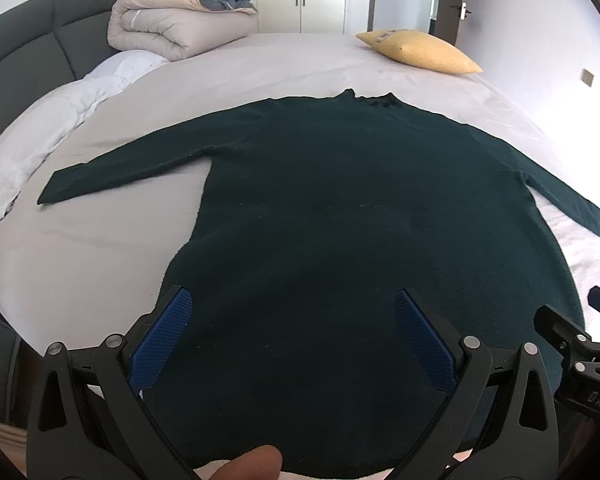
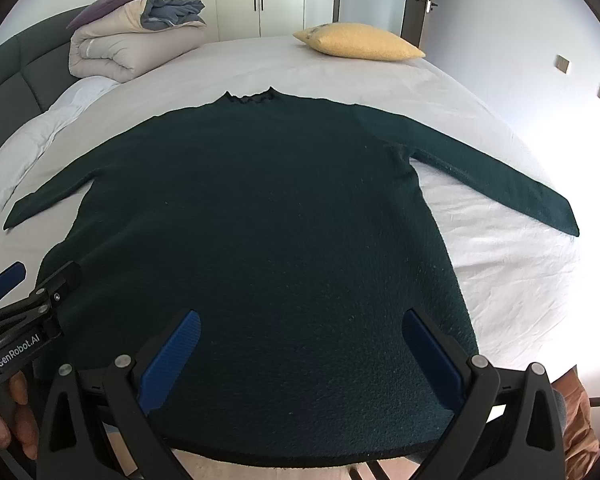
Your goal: Fold small clothes
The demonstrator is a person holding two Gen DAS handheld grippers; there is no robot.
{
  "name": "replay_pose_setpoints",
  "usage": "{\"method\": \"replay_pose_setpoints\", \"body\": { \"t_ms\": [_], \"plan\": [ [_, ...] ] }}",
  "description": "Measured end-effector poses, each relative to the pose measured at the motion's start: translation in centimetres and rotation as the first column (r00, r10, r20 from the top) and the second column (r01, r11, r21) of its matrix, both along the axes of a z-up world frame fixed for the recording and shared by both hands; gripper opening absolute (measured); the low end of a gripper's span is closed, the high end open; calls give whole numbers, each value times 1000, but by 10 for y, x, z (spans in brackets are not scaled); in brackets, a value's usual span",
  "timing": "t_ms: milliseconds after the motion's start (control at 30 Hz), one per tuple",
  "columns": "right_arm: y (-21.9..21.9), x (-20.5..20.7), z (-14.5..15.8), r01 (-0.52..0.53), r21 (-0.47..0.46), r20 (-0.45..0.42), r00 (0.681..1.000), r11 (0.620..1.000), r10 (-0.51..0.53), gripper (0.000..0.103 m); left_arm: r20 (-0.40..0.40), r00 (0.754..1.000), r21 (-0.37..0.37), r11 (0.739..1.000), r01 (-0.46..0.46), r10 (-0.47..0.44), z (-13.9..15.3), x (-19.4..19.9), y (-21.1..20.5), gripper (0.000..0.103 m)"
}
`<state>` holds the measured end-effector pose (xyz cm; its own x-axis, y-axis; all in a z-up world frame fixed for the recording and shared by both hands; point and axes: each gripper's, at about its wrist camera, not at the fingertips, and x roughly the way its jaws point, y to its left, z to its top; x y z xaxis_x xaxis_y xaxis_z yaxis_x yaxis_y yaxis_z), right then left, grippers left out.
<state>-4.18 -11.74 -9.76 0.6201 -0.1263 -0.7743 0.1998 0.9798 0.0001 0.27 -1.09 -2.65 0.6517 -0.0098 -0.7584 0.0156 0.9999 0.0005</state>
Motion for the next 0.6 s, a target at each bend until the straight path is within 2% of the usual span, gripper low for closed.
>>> {"method": "replay_pose_setpoints", "body": {
  "t_ms": [267, 333, 500, 600],
  "plan": [
    [-11, 1, -5, 12, 29, -11, 1000, 999, -12, 103, -58, 998, -8, 1000, 14, -15, -13, 11, -5, 103],
    [-16, 1, -6, 19, 38, -8, 1000, 999, -19, 103, -75, 997, -31, 999, 22, -24, -16, 14, -5, 103],
    [-41, -1, -5, 57, 79, 14, 998, 995, -59, 103, -120, 989, -178, 982, 68, -90, -25, 31, -4, 103],
    [-69, -5, 2, 97, 110, 57, 993, 989, -103, 103, -98, 985, -313, 944, 102, -139, -26, 41, -2, 103]
  ]
}}
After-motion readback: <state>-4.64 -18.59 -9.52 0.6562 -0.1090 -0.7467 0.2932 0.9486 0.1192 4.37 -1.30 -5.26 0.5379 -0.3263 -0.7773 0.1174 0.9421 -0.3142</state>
